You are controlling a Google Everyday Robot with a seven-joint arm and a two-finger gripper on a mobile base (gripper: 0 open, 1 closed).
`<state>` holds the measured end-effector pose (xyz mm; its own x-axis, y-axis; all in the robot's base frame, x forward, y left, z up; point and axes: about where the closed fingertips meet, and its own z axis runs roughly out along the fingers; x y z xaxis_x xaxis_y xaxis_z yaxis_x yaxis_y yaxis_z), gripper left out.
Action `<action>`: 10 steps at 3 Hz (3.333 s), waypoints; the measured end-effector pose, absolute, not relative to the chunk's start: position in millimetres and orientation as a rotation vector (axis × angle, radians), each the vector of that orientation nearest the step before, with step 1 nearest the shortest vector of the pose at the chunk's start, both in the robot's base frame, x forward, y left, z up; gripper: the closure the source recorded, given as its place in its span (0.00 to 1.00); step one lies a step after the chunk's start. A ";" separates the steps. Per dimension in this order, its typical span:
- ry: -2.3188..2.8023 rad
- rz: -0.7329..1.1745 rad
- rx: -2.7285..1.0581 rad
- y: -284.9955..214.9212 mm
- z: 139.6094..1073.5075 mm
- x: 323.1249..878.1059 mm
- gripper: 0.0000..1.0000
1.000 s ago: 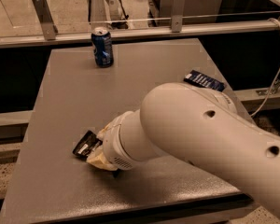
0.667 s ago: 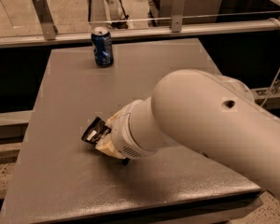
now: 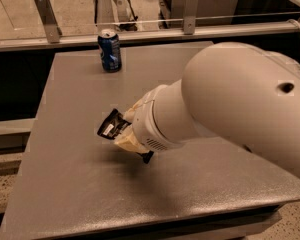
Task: Move rxbar chocolate near rxbar blueberry
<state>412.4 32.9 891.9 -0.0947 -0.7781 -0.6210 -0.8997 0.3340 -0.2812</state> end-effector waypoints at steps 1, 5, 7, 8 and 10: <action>1.895 0.195 -1.479 27.0 892.0 419.4 1.00; 1.967 -0.114 -1.541 -127.4 873.5 512.3 1.00; 2.079 -0.218 -1.492 -202.3 868.6 533.6 1.00; 2.127 -0.231 -1.453 -225.0 863.2 526.8 1.00; 2.182 -0.255 -1.393 -250.5 861.3 517.5 0.82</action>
Offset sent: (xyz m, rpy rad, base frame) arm 0.0606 -0.0674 -0.0215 -0.1071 -0.0820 0.0114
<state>517.5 -250.5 861.3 -0.3247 -0.8848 -0.3344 -0.7838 0.4495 -0.4284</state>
